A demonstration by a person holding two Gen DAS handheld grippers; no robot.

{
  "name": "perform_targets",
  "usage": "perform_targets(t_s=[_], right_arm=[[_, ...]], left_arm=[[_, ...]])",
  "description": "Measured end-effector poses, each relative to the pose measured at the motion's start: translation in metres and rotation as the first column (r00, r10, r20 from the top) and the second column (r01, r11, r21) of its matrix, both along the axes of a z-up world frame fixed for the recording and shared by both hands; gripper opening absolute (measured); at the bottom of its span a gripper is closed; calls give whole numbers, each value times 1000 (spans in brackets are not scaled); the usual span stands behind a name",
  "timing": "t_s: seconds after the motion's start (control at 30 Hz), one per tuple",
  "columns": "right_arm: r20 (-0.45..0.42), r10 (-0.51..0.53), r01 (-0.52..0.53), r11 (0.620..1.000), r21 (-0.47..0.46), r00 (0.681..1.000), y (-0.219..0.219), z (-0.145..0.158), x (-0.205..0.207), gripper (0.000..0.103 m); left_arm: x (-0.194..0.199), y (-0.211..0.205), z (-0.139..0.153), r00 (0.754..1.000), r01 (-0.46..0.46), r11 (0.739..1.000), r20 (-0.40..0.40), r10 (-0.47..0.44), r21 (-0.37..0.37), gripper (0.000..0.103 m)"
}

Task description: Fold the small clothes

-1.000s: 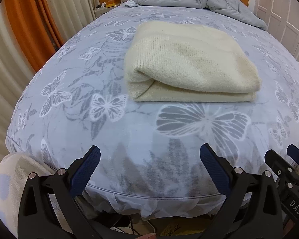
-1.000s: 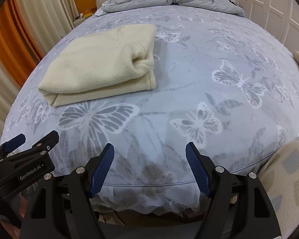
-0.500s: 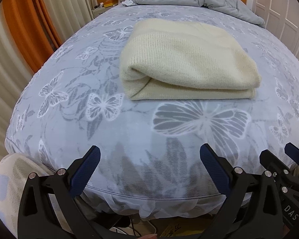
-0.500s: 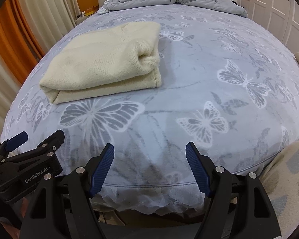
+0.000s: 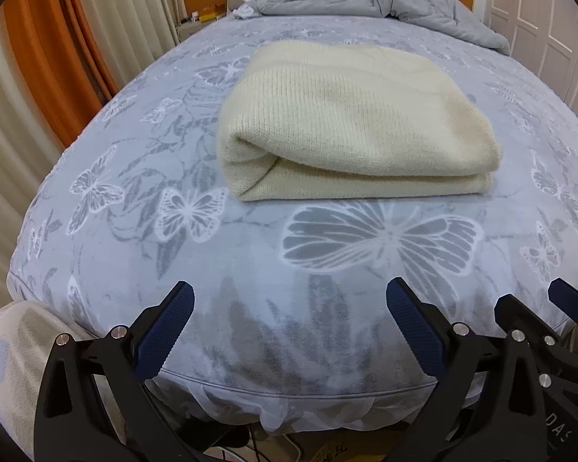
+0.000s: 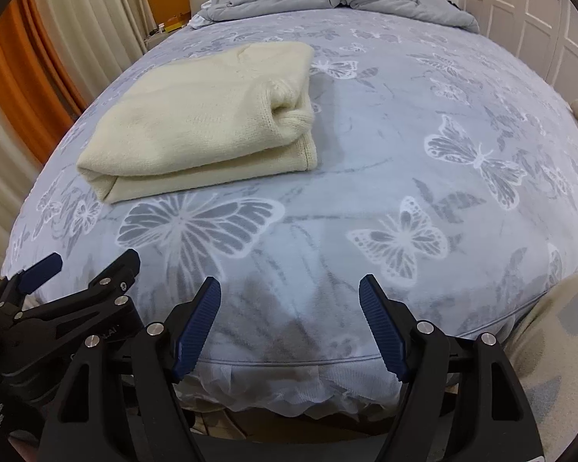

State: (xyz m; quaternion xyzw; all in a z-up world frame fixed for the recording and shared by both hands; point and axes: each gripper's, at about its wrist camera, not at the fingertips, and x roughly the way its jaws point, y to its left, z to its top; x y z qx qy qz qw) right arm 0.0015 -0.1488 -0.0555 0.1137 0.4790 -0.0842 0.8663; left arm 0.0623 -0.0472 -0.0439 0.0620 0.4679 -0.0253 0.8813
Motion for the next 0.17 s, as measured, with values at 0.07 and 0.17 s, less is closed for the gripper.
perform_targets(t_s=[0.07,0.17], right_arm=[[-33,-5,6,1000,12,999,-1,3,6,72],[-58,-15,16,1000,9,998,-3,11,13,72]], left_arm=[[5,-1,1,999,-9,1000,-35,10,21,98],[10,1,6,997,-14,1000,-82,15,10,98]])
